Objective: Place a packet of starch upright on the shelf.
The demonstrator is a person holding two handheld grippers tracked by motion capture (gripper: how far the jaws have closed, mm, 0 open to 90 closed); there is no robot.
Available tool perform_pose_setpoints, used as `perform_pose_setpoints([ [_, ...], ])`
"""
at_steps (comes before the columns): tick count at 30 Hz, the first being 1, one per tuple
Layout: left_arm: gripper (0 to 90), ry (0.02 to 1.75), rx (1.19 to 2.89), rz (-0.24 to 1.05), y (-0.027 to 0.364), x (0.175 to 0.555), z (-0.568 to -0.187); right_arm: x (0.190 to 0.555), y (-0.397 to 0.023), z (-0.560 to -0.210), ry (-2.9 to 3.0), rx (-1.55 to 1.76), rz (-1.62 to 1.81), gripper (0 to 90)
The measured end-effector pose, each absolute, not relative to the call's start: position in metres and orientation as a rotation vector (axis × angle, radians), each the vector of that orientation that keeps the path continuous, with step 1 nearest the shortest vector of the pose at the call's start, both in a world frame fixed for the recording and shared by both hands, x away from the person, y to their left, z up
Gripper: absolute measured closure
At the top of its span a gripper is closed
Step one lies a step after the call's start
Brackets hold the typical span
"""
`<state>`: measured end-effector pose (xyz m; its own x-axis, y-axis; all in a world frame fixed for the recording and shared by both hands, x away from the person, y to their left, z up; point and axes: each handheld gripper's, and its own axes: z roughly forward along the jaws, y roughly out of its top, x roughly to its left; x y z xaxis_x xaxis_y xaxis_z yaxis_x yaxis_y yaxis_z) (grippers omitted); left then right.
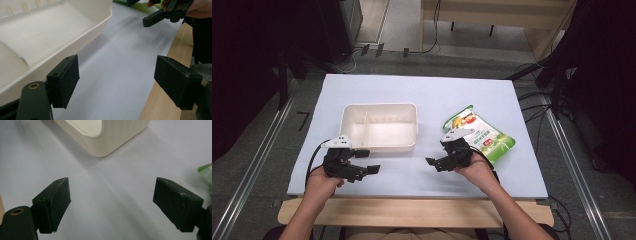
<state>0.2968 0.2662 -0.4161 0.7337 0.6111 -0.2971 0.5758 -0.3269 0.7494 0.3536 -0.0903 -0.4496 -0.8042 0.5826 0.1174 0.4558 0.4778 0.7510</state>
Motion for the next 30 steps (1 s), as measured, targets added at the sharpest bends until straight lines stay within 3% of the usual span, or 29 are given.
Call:
perform_pose_setpoints([
  [18,20.9,0.888,2.028,0.046,0.265,0.296,-0.416,0.353,-0.093,-0.45,2.602,0.898,1.205,18.4],
  [21,20.9,0.888,2.03,0.046,0.265,0.296,-0.416,0.351,-0.093,-0.449,2.599,0.878,1.221,22.2],
  [26,20.9,0.887,2.027,0.049,0.265,0.295,-0.415,0.352,-0.097,-0.447,2.59,0.872,1.242,36.1],
  [30,20.9,0.888,2.027,0.049,0.265,0.295,-0.415,0.354,-0.1,-0.443,2.568,0.899,1.264,40.8],
])
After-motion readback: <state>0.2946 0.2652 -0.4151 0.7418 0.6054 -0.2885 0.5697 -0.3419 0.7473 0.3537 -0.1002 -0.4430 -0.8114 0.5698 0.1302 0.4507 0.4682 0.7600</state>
